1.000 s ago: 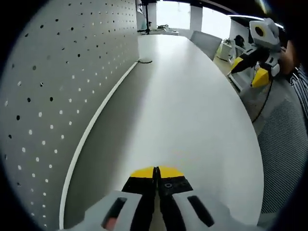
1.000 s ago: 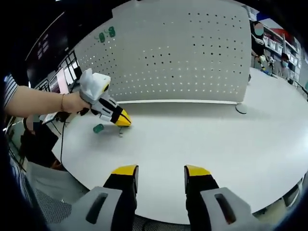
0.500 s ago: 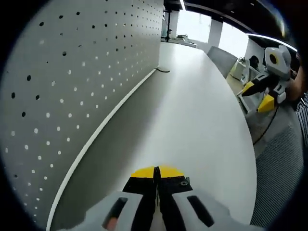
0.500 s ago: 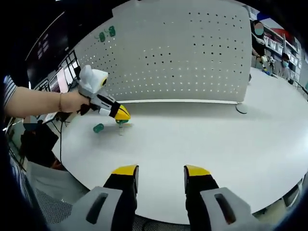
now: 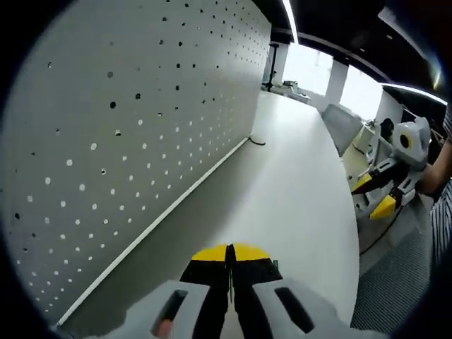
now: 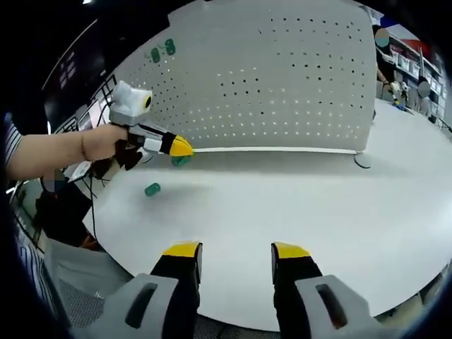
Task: Insert the hook assembly into the mounting plate slot until the hook locks in place.
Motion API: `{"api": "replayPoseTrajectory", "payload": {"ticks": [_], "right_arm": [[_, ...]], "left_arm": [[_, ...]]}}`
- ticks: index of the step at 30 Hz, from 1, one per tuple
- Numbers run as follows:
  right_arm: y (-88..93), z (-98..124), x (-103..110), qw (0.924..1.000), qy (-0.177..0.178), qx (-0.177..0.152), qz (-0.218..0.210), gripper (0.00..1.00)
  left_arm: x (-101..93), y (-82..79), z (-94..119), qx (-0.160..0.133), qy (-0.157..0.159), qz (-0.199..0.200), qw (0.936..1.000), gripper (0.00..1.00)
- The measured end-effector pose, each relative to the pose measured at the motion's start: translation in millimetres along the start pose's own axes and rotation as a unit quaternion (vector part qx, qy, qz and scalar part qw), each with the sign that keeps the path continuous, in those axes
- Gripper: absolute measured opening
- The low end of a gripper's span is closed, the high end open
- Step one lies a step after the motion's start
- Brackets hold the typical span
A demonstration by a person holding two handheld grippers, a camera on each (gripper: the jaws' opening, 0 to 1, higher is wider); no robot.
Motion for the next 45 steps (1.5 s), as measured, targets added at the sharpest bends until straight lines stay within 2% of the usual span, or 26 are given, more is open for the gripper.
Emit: {"api": "replayPoseTrajectory", "payload": {"ticks": [6,9,17,26,32,39,45], "right_arm": [[-14.0,1.3,9.6,0.9997,-0.021,-0.010,0.006,0.36],[-25.1,3.9,15.0,0.9993,-0.028,-0.023,0.012,0.36],[-40.5,10.5,33.3,0.9974,-0.051,-0.046,0.020,0.36],[-50.1,16.7,56.5,0.9944,-0.079,-0.065,0.024,0.37],[-56.2,20.4,70.8,0.9916,-0.102,-0.077,0.020,0.36],[-61.5,20.7,90.3,0.9874,-0.133,-0.084,0.021,0.32],[-65.8,20.9,107.0,0.9846,-0.149,-0.085,0.032,0.30]], "left_arm": [[-3.6,-14.7,17.6,-0.030,-0.014,0.028,0.9991,0.01],[-14.2,-23.6,29.6,-0.070,-0.001,0.069,0.9951,0.01],[-37.1,-30.4,57.7,-0.108,-0.011,0.083,0.9907,0.01],[-54.7,-19.2,69.9,-0.135,-0.009,0.123,0.9831,0.01],[-68.7,-11.1,75.3,-0.158,-0.005,0.162,0.9740,0.01],[-90.3,-1.6,80.7,-0.191,0.007,0.208,0.9595,0.01],[-106.2,4.0,85.5,-0.212,0.009,0.225,0.9510,0.01]]}}
Point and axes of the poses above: the point that each gripper's makers call its tool centre point, and the gripper's own axes: z roughly backward along the fingers, x roughly to its left, y roughly out of its underside, the point moved 6 cm from there along z, roughly backward along the fingers, and after that the axes turned 6 degrees about x, right-handed, at the moved point
